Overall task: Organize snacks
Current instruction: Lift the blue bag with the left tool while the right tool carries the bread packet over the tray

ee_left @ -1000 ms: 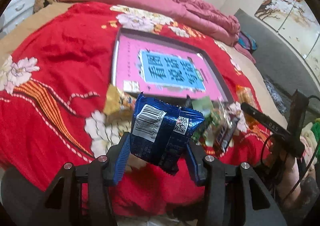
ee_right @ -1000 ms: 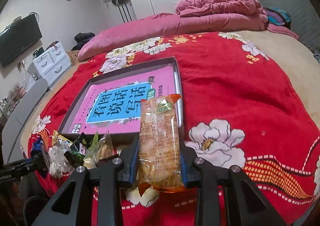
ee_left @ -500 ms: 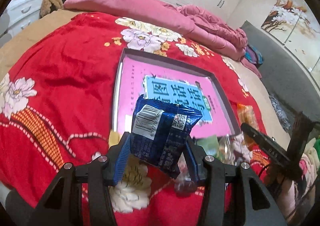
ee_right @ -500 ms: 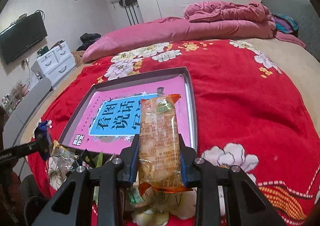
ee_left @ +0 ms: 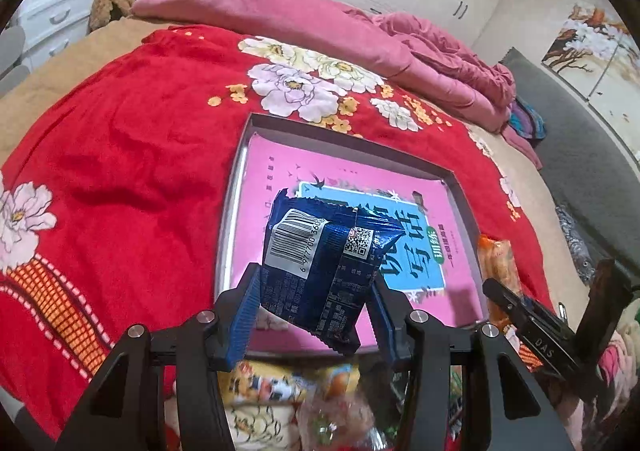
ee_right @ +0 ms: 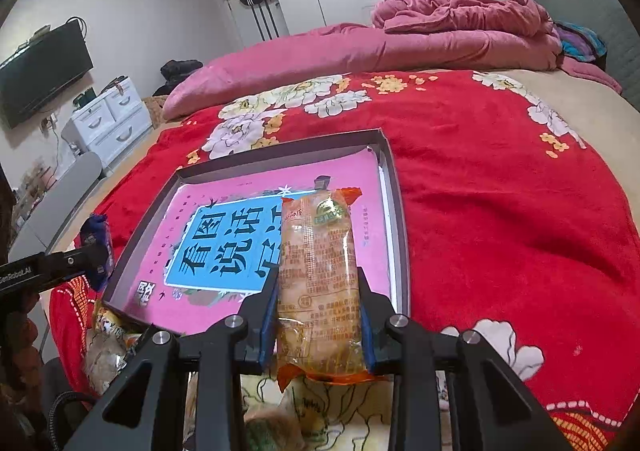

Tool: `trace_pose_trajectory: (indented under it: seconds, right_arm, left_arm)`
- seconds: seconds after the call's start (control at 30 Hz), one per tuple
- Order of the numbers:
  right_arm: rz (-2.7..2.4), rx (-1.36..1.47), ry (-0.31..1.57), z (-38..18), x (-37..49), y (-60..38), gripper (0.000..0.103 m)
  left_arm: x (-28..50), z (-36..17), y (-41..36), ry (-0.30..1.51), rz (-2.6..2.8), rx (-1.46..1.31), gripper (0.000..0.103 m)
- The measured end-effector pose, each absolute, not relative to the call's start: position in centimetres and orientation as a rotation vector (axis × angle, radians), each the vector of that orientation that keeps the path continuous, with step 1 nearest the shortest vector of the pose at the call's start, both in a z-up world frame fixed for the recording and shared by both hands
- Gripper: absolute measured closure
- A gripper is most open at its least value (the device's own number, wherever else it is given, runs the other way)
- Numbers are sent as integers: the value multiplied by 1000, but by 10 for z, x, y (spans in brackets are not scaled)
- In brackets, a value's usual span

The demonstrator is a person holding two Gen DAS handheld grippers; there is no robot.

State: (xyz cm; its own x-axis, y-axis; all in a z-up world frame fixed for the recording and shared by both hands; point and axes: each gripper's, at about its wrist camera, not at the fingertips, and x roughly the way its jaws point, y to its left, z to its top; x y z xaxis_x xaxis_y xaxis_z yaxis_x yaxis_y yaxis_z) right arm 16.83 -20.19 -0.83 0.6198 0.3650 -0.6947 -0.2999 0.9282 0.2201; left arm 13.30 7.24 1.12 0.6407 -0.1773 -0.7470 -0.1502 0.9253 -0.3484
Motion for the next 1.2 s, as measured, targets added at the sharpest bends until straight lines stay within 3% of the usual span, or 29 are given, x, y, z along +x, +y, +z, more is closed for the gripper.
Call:
trace_pose_trajectory:
  seconds: [1.2]
  right_arm:
    - [388, 40, 903, -34, 194, -195, 69]
  left_arm:
    - [174, -25, 32, 1044, 33, -181, 50]
